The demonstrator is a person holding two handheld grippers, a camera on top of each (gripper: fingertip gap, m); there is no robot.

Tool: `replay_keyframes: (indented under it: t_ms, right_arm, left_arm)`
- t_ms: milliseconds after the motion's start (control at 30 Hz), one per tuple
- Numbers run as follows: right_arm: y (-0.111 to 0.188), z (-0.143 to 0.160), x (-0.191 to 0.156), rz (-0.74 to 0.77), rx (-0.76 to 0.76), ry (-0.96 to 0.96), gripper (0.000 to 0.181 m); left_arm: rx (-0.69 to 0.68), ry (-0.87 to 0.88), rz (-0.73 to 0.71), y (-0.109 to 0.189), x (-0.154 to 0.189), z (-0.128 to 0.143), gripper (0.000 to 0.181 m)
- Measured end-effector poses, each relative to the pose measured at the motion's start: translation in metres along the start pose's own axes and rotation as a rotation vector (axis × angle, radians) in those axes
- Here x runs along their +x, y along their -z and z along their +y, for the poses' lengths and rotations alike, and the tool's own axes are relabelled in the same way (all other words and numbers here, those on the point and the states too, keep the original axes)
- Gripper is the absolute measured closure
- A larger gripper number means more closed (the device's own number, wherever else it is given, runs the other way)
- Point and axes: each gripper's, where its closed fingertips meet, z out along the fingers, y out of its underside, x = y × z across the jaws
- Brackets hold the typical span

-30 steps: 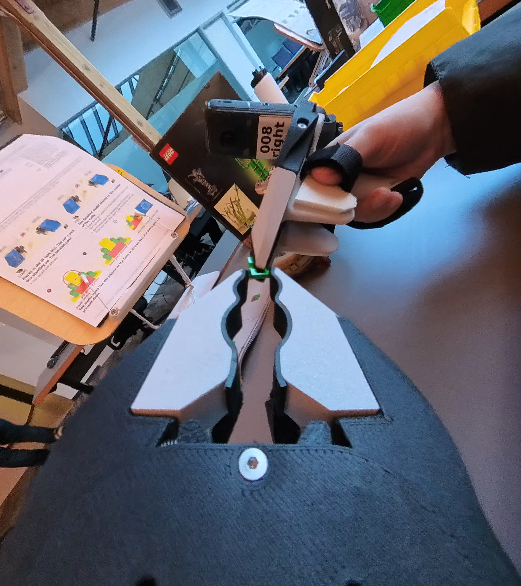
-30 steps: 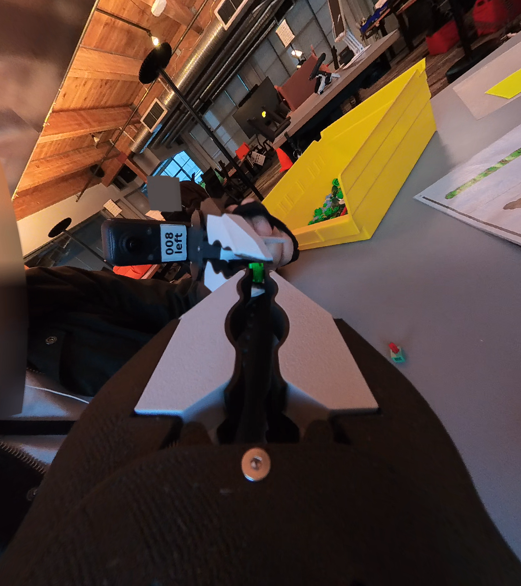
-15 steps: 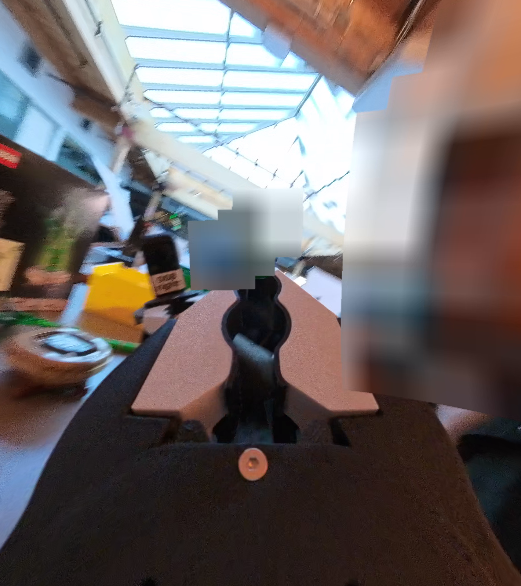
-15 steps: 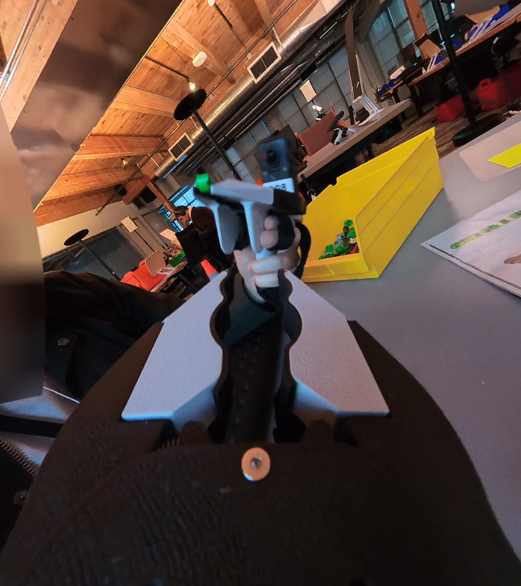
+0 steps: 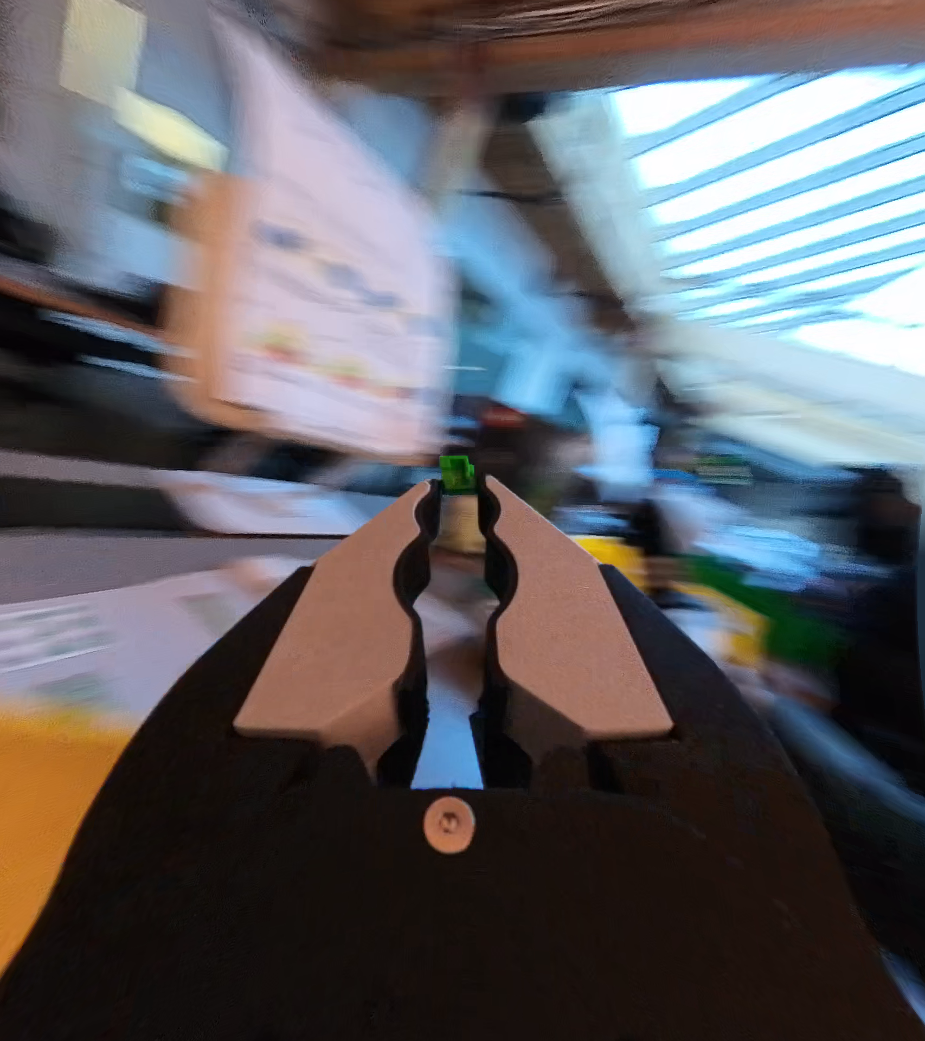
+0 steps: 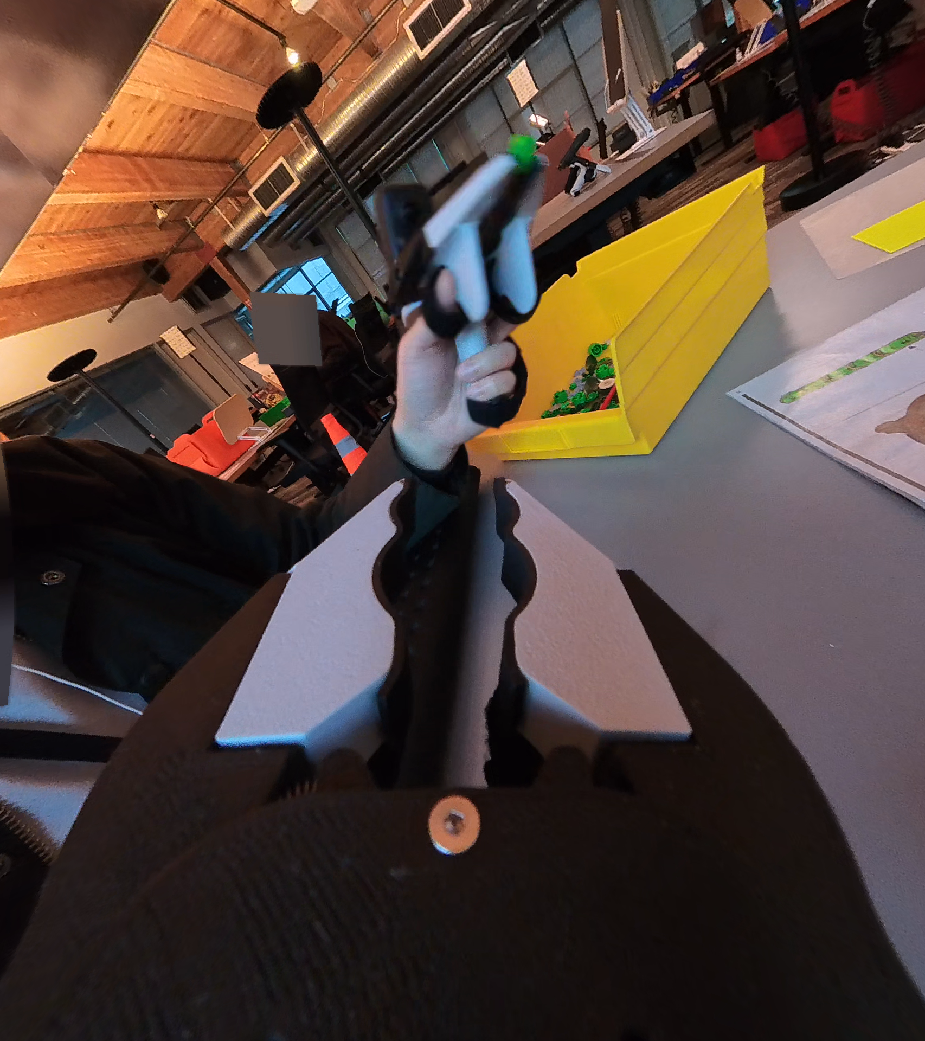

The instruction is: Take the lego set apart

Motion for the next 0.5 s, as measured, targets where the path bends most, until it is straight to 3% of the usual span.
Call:
replay_keyframes:
  t_ms: [33,133,200,300,333,433,500]
  right_arm:
    - [0.0,0.0,0.0,0.001,0.002,0.0,0.154]
    - [-0.001,-0.001,-0.001,-0.003,0.001,-0.002,0.154]
    - [-0.001,0.001,0.0,-0.001,-0.006,-0.002,0.154]
    - [-0.003,0.004,0.001,0.001,-0.021,-0.007,0.154]
    - [-0.003,0.005,0.001,0.001,-0.025,-0.008,0.154]
    - [-0.003,0.005,0.001,0.003,-0.029,-0.001,0.154]
    - [-0.003,0.005,0.001,0.007,-0.028,0.001,0.154]
  left_arm:
    - [0.02,-0.127,-0.257,0.017,-0.034,-0.01,0.171]
    - [-0.003,-0.413,-0.829,0.084,-0.097,-0.041,0.171]
    - [-0.19,-0.467,-0.991,0.105,-0.125,-0.028,0.171]
    - [-0.42,-0.284,-0.98,0.109,-0.15,0.015,0.167]
    - [-0.454,-0.236,-0.977,0.11,-0.154,0.022,0.154]
    - [-0.434,-0.229,-0.974,0.108,-0.154,0.019,0.13]
    - [-0.328,-0.297,-0.937,0.099,-0.141,0.001,0.134]
